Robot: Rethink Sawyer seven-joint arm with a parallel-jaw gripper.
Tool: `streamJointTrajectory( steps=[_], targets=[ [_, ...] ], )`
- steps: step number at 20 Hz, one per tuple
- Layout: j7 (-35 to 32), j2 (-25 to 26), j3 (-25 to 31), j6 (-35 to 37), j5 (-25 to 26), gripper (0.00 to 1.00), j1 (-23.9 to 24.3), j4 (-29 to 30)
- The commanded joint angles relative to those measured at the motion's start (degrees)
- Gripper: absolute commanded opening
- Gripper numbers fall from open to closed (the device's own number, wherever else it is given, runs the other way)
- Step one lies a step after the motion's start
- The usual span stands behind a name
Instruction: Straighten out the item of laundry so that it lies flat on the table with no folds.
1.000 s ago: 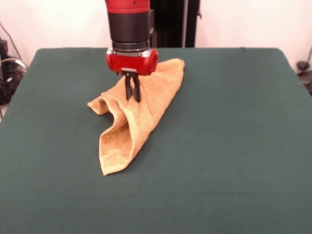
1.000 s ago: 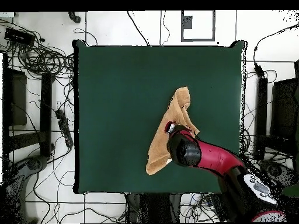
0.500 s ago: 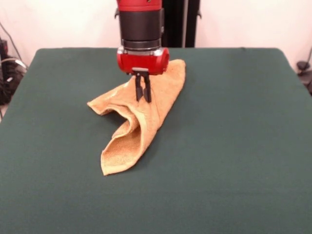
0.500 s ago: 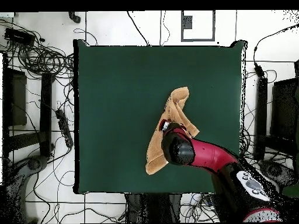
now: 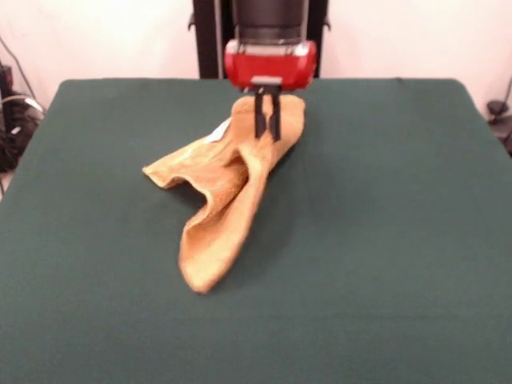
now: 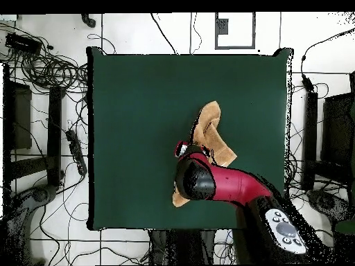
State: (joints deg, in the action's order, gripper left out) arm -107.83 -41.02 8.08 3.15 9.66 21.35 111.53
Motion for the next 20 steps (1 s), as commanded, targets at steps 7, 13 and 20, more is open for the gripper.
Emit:
streamJointTrajectory(
  steps=[7,13,20],
  targets=[
    [-13.7,-7.3,-4.1,10.5,-8.8,0.0,-10.3,3.9],
    [-13.1,-2.6,-1.1,5.4,-11.0,0.0,-9.0,3.0],
    [-12.3,1.0,4.0,-0.2,-10.9,0.0,-4.7,4.1]
  ],
)
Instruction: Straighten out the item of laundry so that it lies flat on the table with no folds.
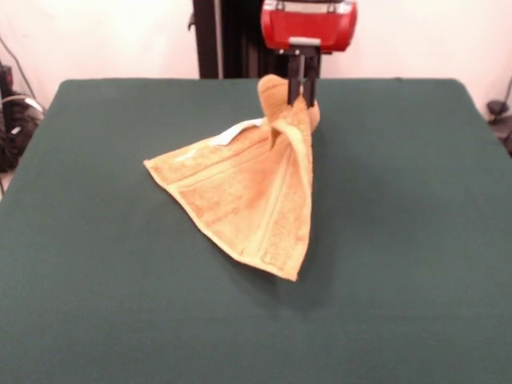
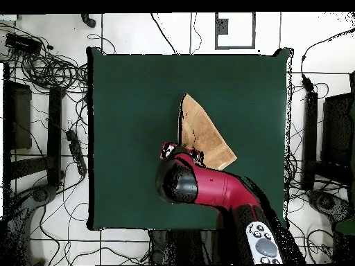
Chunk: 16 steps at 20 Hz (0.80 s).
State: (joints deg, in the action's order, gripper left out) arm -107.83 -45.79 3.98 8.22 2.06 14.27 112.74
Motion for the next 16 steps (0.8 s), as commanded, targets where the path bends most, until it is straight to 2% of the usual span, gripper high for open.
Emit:
streamJointTrajectory(
  steps=[1,5,9,16],
  targets=[
    [-12.3,6.4,8.7,-5.8,-3.3,0.0,2.9,2.9],
    [-12.2,7.3,8.1,-7.1,-2.8,0.0,2.4,2.4],
    [-16.6,6.2,-2.0,-9.6,-6.5,0.0,-7.1,2.5],
    [-22.1,7.9,-5.5,-15.0,-16.1,0.0,-15.9,5.2]
  ],
)
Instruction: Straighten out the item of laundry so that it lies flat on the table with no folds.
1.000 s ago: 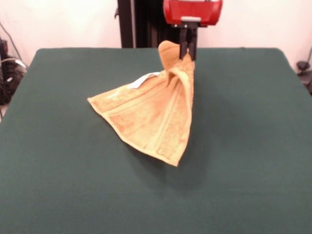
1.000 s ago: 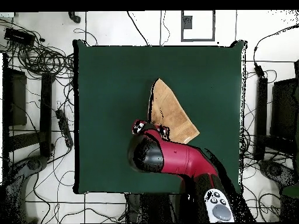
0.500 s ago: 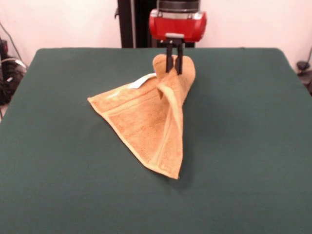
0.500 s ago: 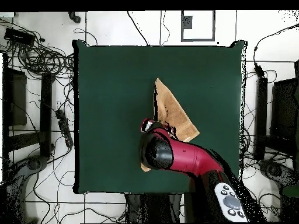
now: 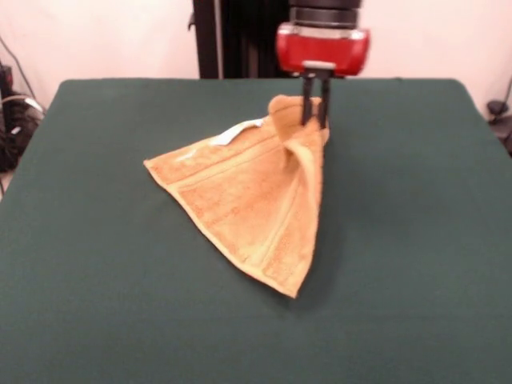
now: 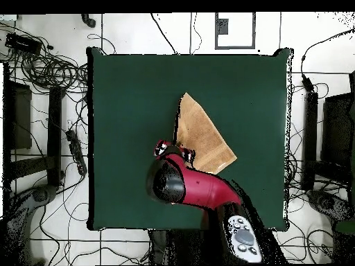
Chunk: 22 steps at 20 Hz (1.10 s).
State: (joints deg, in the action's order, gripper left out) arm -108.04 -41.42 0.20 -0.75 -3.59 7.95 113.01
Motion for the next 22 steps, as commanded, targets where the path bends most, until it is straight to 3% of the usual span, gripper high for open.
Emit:
streamJointTrajectory(
  steps=[1,5,8,9,14,18,22],
  targets=[
    [-22.4,3.7,-2.7,-6.3,-12.2,0.0,-11.4,5.0],
    [-24.4,6.1,-7.5,-9.7,-20.8,0.0,-19.1,4.8],
    [-24.0,7.5,-8.6,-12.7,-23.4,0.0,-21.6,4.6],
    [-24.3,7.7,-8.2,-13.9,-23.6,1.0,-21.6,4.7],
    [-25.0,7.5,-7.3,-16.5,-21.5,1.0,-20.3,4.8],
    [-26.7,8.1,-10.0,-19.0,-24.8,1.0,-23.3,4.7],
    [-29.6,7.7,-6.8,-18.5,-24.8,1.0,-21.9,5.9]
  ],
)
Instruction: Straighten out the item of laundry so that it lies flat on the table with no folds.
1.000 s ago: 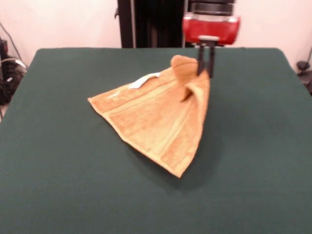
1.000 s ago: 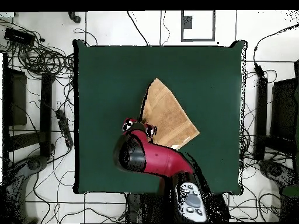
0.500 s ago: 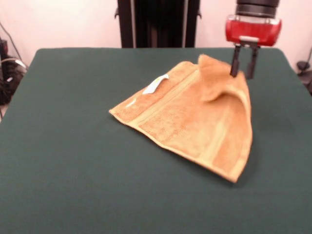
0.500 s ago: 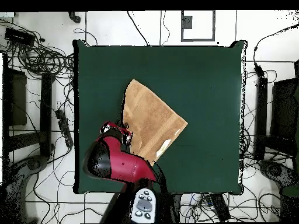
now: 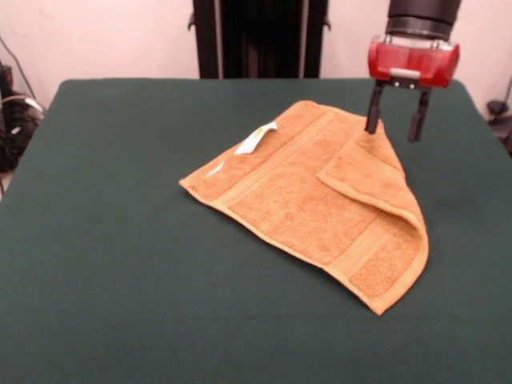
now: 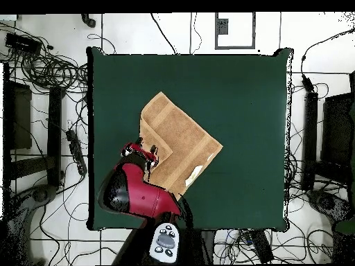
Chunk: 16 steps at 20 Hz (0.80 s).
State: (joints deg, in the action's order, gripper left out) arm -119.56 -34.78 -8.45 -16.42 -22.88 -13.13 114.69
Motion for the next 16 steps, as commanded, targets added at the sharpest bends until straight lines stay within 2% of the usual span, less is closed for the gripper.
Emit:
streamJointTrajectory(
  steps=[1,5,10,16],
  targets=[
    [-17.8,1.3,1.8,-3.0,-5.5,1.0,-0.9,4.0],
    [-17.2,-0.3,2.8,-1.7,-3.8,1.0,1.2,4.3],
    [-12.1,-2.7,8.0,6.9,1.7,1.0,9.5,4.1],
    [-9.0,3.0,11.6,6.8,5.6,1.0,14.2,1.4]
  ],
)
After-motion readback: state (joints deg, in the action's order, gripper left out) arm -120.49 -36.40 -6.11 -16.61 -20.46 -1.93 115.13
